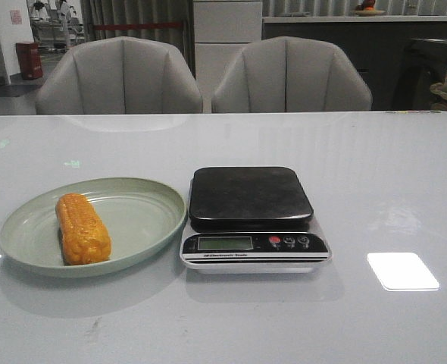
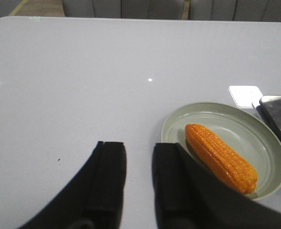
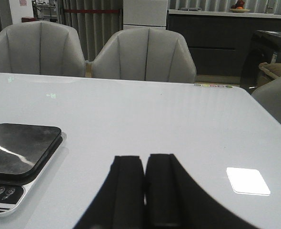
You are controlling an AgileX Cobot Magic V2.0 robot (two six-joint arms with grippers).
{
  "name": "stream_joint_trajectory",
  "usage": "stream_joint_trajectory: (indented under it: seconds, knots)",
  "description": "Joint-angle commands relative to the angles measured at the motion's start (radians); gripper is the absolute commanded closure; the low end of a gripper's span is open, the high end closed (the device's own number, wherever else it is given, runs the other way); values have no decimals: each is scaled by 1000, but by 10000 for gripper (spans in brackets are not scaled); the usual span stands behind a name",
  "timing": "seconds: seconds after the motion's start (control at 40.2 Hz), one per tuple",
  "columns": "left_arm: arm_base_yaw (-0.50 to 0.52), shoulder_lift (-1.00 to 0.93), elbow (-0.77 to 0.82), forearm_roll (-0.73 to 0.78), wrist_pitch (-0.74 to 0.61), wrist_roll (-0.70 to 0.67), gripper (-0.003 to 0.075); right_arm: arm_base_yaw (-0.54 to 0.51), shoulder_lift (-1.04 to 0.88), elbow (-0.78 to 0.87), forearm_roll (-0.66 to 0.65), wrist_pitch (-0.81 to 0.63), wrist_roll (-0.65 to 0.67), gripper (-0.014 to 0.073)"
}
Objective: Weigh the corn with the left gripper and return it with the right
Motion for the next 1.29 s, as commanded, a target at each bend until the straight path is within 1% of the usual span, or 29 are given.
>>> stream_joint_trajectory:
  seconds: [0.0,0.05,0.099,0.224,0.298,0.373,0.423,0.522,0.572,0.671,0.82,0.944,1.094,1.268]
  knots:
    - [-27,47,-55,-18,-59,-8,279,-6,-20,5,-10,-81,-2,437]
    - [-41,77,-68,-35,-49,-8,209,-6,-20,5,-10,-81,-2,437]
    - [-52,109,-85,-73,-43,-8,165,-6,-20,5,-10,-81,-2,437]
    - [-67,215,-123,-195,-42,-8,165,-6,-20,5,-10,-81,-2,437]
    - [-82,285,-143,-232,-42,-8,163,-6,-20,5,-10,-81,-2,437]
    - [-111,368,-169,-234,-42,-8,150,-6,-20,5,-10,-81,-2,437]
    - [-133,418,-188,-236,-42,-8,126,-6,-20,5,-10,-81,-2,437]
    - [-178,527,-226,-248,-42,-8,45,-6,-20,5,-10,-81,-2,437]
    - [-196,593,-251,-255,-24,-8,24,-6,-20,5,-10,-81,-2,437]
    - [-240,711,-301,-259,-21,-8,30,-6,-20,5,-10,-81,-2,437]
    - [-292,861,-376,-365,-23,-8,30,-6,-20,5,-10,-81,-2,437]
    - [-327,970,-430,-382,-33,-8,30,-6,-20,5,-10,-81,-2,437]
    - [-333,1070,-483,-418,-37,-10,30,-6,-20,5,-10,-81,-2,437]
    - [-333,1157,-511,-418,-37,-58,30,-6,-20,5,-10,-81,-2,437]
